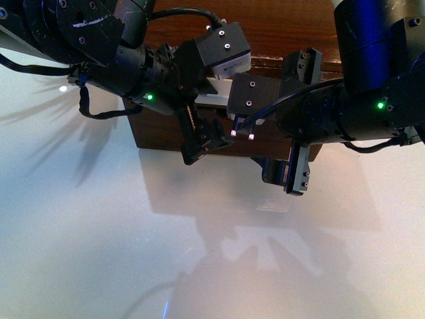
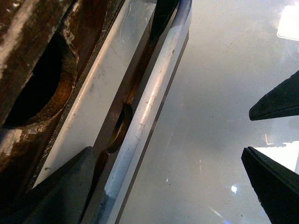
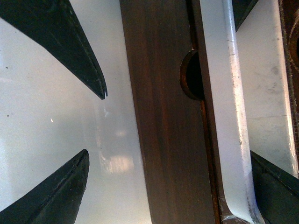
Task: Open drawer
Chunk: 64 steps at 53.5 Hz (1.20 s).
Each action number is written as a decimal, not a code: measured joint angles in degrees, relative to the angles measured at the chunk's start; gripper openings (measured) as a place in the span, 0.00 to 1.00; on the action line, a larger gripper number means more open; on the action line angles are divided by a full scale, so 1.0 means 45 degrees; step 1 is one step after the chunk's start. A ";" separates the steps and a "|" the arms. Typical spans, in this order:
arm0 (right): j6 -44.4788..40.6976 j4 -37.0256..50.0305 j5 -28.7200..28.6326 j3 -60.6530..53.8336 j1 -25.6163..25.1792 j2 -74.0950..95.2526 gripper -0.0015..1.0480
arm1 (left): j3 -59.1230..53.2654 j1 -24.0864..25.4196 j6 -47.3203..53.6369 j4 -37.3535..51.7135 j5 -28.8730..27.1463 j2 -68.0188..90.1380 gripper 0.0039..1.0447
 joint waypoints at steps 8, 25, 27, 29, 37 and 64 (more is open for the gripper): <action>-0.0209 -0.0165 -0.0010 0.0126 0.0019 0.0107 0.91 | 0.0000 -0.0005 0.0058 -0.0010 0.0034 0.0000 0.92; -0.0345 -0.0223 -0.0136 -0.0107 0.0214 0.0044 0.91 | -0.0345 -0.0073 0.0199 0.0272 0.0209 -0.0034 0.92; -0.0369 -0.0228 -0.0136 -0.0189 0.0253 -0.0010 0.91 | -0.0427 -0.0073 0.0233 0.0301 0.0243 -0.0068 0.92; -0.0379 -0.0287 -0.0170 -0.0267 0.0282 -0.0068 0.91 | -0.0500 -0.0073 0.0238 0.0306 0.0267 -0.0112 0.92; -0.0379 -0.0389 -0.0272 -0.0554 0.0384 -0.0272 0.91 | -0.0855 -0.0078 0.0238 0.0408 0.0374 -0.0277 0.92; -0.0049 0.0078 -0.0015 -0.1817 0.0942 -0.0850 0.92 | -0.2749 -0.0058 0.0121 0.1156 0.0665 -0.1443 0.92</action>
